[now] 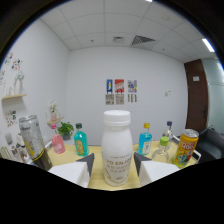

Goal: Make me a cup of Mount Fuji.

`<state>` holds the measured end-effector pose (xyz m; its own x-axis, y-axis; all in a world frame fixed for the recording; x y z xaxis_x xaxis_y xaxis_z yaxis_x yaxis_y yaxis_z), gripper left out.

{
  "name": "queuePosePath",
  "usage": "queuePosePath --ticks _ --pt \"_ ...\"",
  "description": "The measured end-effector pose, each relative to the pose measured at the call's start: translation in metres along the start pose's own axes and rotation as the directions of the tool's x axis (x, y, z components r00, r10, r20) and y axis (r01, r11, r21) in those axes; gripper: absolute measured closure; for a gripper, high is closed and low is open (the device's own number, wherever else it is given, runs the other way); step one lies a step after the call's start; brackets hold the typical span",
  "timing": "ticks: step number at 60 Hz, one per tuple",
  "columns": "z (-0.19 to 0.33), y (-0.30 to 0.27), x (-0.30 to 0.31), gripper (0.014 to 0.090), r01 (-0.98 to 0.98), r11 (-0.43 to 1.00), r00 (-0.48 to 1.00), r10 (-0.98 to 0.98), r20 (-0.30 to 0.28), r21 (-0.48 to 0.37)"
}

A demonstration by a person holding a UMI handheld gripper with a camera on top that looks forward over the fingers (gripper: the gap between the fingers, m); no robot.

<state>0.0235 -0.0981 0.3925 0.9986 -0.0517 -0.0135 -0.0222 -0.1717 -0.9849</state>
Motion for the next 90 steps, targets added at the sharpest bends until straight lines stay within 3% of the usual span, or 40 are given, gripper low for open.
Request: queuePosePath --ticks 8,21,29,37,50,63,71,76,90 --pt "0.011 -0.001 0.006 0.0537 -0.003 1.000 1.000 0.003 -0.026 -0.002" --pt "0.000 -0.002 0.004 0.0558 -0.009 1.000 1.000 0.009 0.005 -0.012" --pt "-0.029 -0.014 0.008 0.0569 -0.014 0.999 0.999 0.013 0.029 0.037" --pt "-0.062 0.003 0.026 0.0569 -0.042 0.999 0.998 0.041 0.046 0.026" --pt "-0.099 0.098 0.082 0.0572 -0.038 0.998 0.999 0.038 -0.006 -0.058" --pt "-0.085 0.224 0.112 0.0571 -0.035 0.985 0.999 0.030 -0.034 -0.168" --pt "-0.075 0.273 0.125 0.0572 0.044 0.972 0.997 -0.059 -0.056 -0.231" --pt "-0.071 0.285 0.129 0.0571 0.185 0.953 0.979 -0.200 -0.042 -0.240" --pt "-0.063 0.286 0.126 0.0568 0.662 0.726 0.745 -0.664 0.061 -0.184"
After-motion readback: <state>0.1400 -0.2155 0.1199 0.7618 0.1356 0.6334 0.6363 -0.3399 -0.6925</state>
